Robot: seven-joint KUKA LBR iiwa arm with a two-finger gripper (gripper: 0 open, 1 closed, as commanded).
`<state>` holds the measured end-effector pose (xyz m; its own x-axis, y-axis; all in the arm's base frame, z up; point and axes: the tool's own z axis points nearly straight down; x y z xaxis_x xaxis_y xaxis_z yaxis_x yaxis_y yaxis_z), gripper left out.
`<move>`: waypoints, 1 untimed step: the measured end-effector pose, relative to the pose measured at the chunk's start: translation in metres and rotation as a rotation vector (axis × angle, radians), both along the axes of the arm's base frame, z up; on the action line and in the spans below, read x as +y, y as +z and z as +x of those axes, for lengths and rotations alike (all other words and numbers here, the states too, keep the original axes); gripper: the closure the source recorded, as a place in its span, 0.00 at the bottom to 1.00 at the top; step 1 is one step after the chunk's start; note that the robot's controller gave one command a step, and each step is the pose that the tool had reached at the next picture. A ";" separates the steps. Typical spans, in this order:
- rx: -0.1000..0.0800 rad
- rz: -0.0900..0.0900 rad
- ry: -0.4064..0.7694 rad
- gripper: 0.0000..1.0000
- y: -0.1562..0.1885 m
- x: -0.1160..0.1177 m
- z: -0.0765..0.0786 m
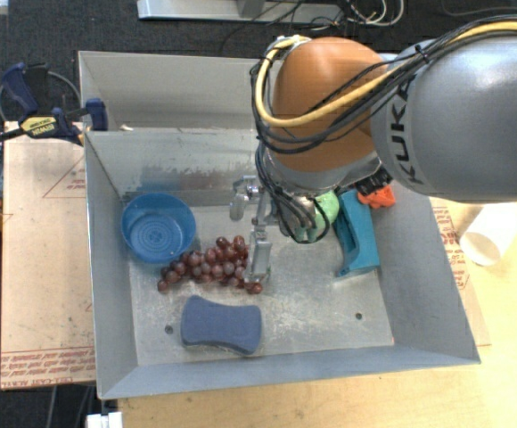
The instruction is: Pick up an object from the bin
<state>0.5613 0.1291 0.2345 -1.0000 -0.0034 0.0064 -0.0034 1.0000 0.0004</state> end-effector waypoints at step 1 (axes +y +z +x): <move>-0.008 0.001 -0.004 0.00 0.004 -0.001 0.002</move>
Offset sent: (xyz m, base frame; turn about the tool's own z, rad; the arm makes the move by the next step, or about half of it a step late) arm 0.0351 -0.0282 -0.1645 -0.2310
